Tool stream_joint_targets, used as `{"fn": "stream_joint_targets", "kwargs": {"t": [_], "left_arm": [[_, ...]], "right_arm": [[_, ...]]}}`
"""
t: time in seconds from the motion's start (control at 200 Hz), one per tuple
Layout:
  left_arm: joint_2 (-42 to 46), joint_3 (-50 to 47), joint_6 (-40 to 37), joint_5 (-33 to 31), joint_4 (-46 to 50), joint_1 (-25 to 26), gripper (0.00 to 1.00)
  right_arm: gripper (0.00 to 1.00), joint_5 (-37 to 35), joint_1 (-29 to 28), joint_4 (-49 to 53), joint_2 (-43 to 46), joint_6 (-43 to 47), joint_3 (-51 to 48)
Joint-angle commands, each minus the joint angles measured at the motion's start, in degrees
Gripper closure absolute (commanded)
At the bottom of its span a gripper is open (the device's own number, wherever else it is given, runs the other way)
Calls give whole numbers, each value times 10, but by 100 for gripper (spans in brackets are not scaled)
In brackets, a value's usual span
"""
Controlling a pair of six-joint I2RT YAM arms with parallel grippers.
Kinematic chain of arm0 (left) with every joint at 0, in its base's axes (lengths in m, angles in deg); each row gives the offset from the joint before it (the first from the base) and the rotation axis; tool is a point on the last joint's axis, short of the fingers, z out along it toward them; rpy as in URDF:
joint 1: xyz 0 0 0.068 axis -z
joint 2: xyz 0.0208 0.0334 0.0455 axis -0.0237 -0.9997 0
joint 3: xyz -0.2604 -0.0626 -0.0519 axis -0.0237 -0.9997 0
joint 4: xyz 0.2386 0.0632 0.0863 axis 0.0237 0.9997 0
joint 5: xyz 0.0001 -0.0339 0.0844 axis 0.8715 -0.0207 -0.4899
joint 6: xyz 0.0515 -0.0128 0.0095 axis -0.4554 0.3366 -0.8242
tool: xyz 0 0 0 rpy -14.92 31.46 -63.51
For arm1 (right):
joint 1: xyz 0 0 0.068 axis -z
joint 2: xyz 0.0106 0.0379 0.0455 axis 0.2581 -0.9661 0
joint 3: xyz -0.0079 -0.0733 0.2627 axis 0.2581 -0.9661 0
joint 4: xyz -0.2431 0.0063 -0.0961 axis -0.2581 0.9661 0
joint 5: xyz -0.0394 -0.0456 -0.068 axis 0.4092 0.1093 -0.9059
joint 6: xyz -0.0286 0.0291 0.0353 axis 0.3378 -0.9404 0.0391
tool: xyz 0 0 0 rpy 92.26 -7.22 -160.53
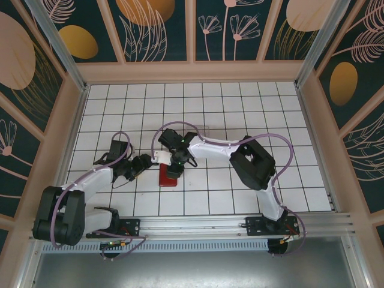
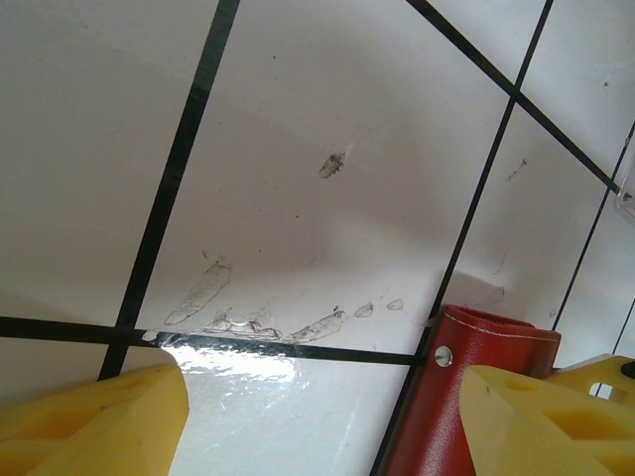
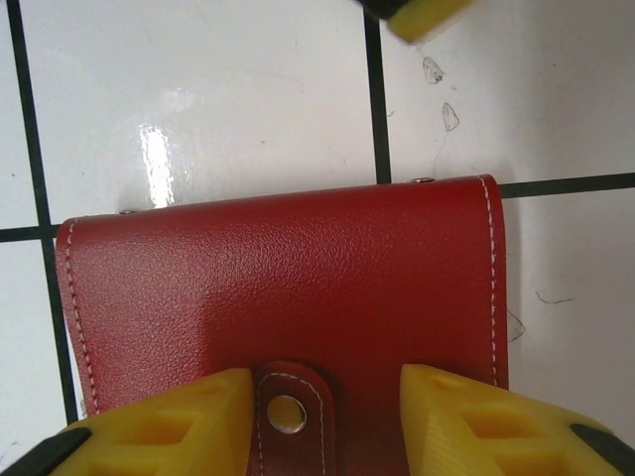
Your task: Take the credit cards out of the card holder
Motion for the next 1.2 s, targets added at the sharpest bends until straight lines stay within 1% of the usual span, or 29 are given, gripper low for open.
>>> {"fn": "stream_joint_targets", "kwargs": {"t": [0.0, 0.08, 0.21, 0.25, 0.35, 0.435, 0.55, 0.626, 0.721, 0.831, 0.951, 1.011, 1.116, 1.196], "left_arm": [[-15, 9, -22, 0, 12, -3, 27], [-14, 13, -25, 10, 14, -2, 28], [-13, 18, -25, 30, 10, 7, 32], [-15, 21, -23, 34, 8, 13, 35], [-25, 28, -15, 44, -1, 36, 39], [-38, 34, -6, 43, -12, 66, 41], [-61, 36, 4, 49, -29, 95, 41], [-71, 33, 7, 52, -38, 104, 42], [-79, 30, 10, 46, -38, 108, 42], [-82, 32, 8, 33, -30, 108, 42], [-86, 36, 4, 22, -20, 108, 42], [-87, 39, 3, 16, -14, 108, 42], [-81, 44, 0, 5, -2, 108, 42], [-76, 48, 0, -10, 9, 108, 41]], "right_arm": [[62, -32, -15, 23, -10, 11, -7], [69, -31, -17, 18, -3, 3, -11], [75, -20, -16, -17, 20, -19, -34], [77, -18, -16, -32, 30, -28, -48], [82, -7, -13, -77, 59, -51, -85], [86, 8, -10, -116, 83, -68, -113], [89, 26, -7, -156, 106, -85, -142], [92, 28, -7, -184, 121, -93, -164], [92, 29, -7, -209, 137, -99, -188], [91, 25, -6, -229, 160, -101, -210], [88, 21, -3, -236, 185, -106, -228], [82, 14, -2, -233, 197, -112, -239], [74, -8, -1, -205, 216, -129, -250], [62, -32, 0, -197, 230, -161, -260]]}}
